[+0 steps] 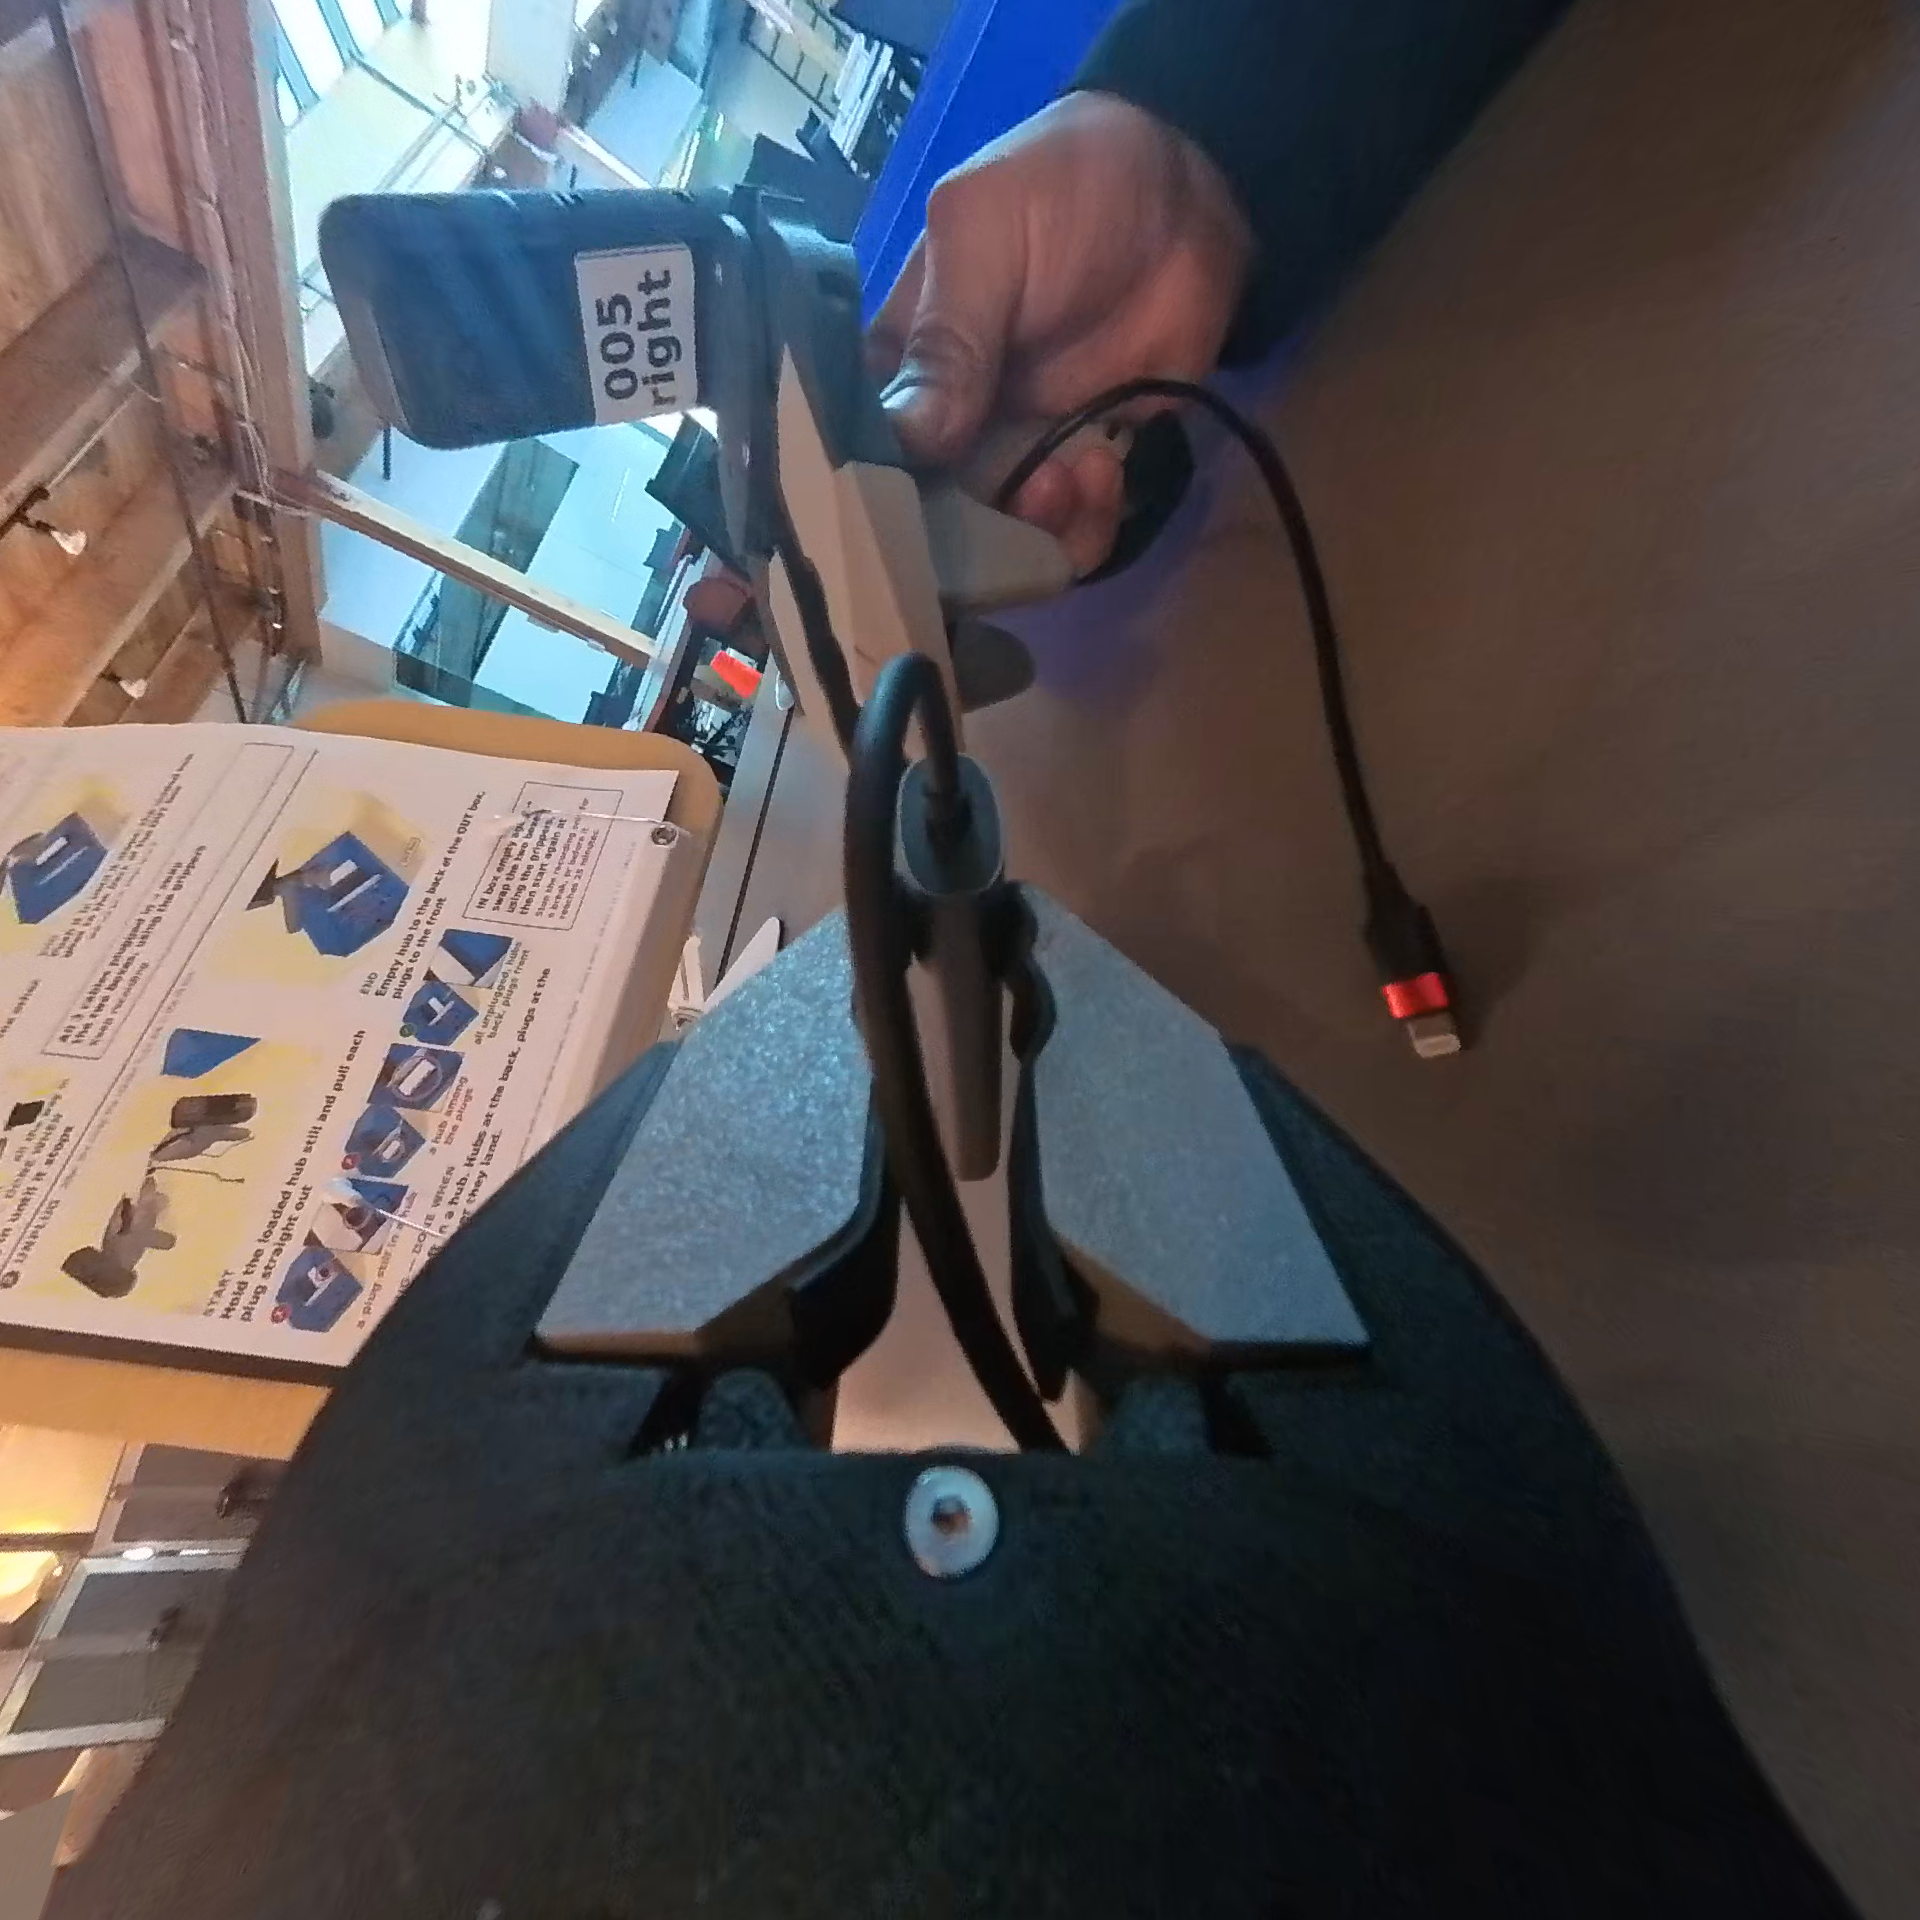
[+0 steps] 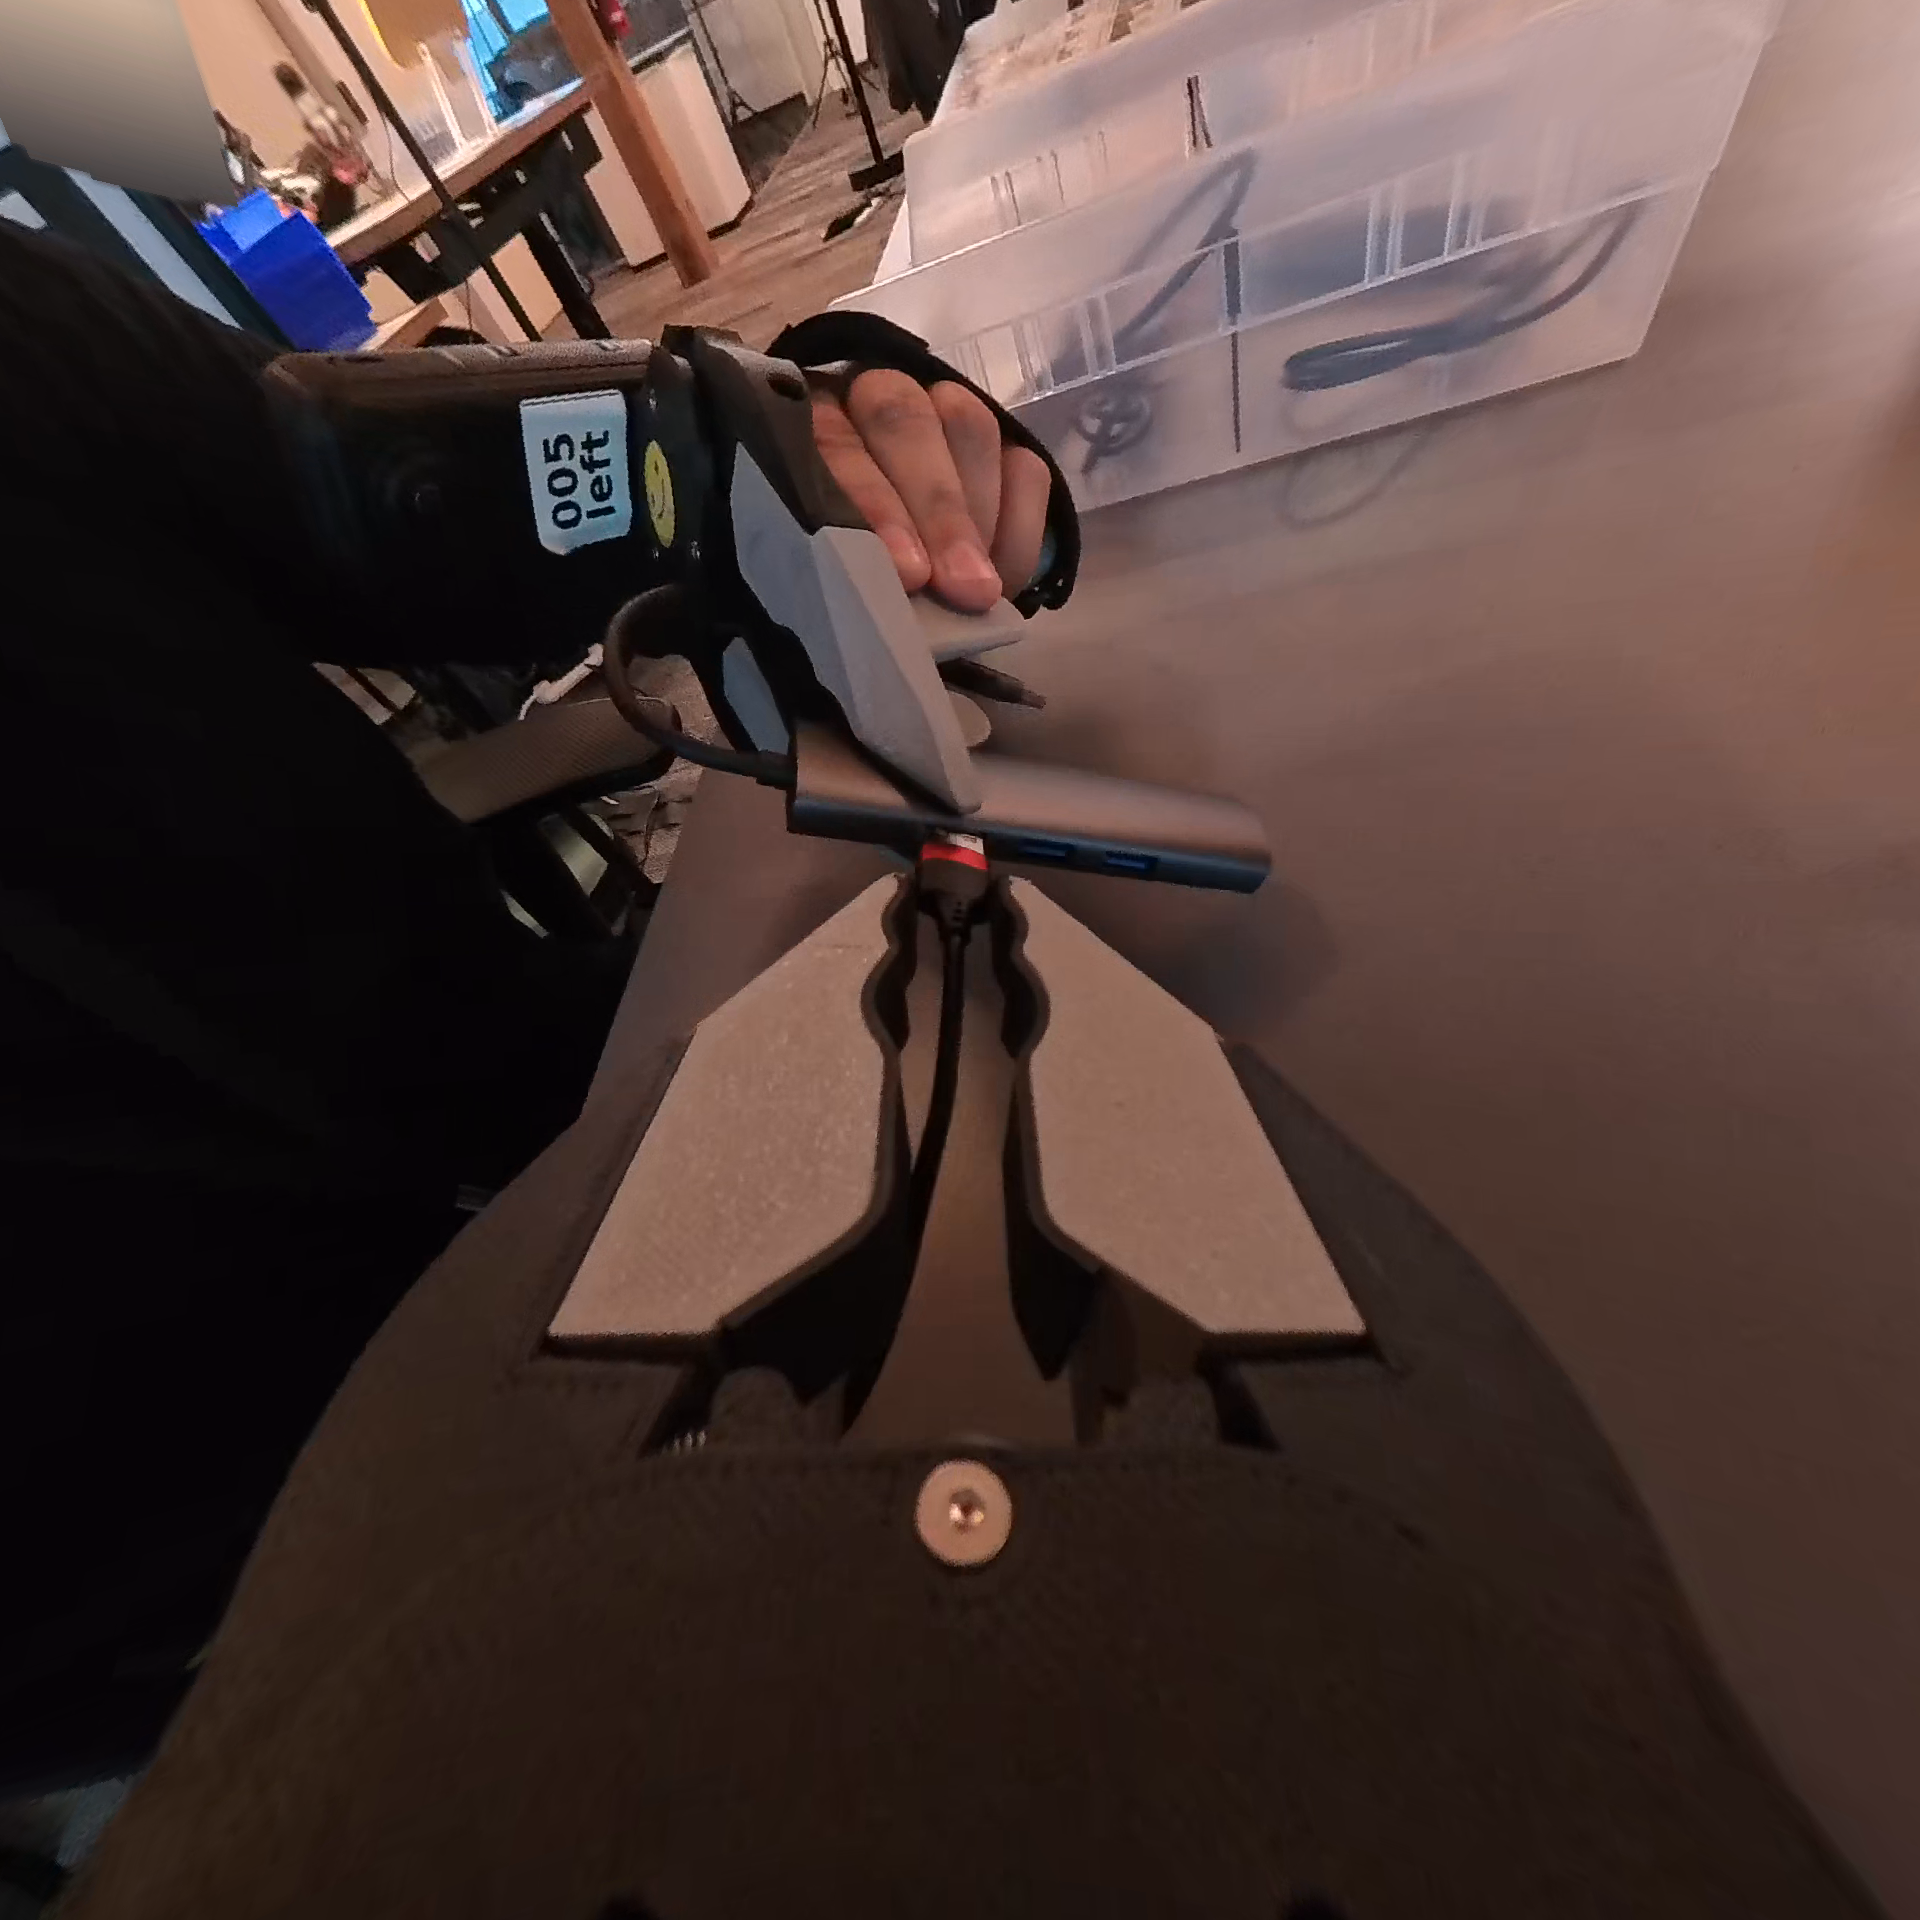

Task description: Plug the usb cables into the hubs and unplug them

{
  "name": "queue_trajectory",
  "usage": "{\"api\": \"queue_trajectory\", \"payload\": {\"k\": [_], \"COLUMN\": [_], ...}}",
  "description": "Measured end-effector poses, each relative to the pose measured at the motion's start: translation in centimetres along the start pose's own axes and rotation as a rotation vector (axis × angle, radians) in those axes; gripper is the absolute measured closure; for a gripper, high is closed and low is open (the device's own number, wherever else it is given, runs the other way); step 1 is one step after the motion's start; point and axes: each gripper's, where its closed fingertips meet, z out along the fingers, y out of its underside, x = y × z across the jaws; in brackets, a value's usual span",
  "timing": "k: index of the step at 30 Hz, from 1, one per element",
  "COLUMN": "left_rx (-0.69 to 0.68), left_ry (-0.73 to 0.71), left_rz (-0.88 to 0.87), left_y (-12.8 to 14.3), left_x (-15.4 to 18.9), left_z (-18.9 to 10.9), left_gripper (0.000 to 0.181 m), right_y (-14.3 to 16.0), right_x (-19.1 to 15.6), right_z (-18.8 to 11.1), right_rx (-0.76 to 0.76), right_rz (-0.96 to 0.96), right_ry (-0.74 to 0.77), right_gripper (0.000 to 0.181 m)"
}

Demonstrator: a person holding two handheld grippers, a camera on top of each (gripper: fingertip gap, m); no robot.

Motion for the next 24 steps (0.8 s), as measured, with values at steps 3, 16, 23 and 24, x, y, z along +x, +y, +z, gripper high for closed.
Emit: {"api": "queue_trajectory", "payload": {"k": [3,16,23,24], "left_rx": [0.034,0.201,0.121,0.126], "left_ry": [0.004,-0.003,-0.013,-0.016], "left_rz": [-0.033,-0.142,-0.138,-0.141], "left_y": [-0.4,-2.6,-1.1,-1.1], "left_x": [-0.2,-1.5,-1.7,-1.7], "left_z": [-0.2,-1.2,-0.5,-0.5], "left_gripper": [0.166,0.166,0.165,0.165], "right_y": [-0.3,-1.7,-1.0,-1.1], "right_x": [-0.2,-1.0,0.0,-0.1], "right_z": [-0.1,0.0,-0.3,-0.3], "right_rx": [0.043,0.199,0.174,0.179], "right_rz": [0.048,0.294,0.305,0.311], "right_ry": [-0.056,-0.32,-0.264,-0.277], "right_gripper": [0.171,0.17,0.17,0.17]}}
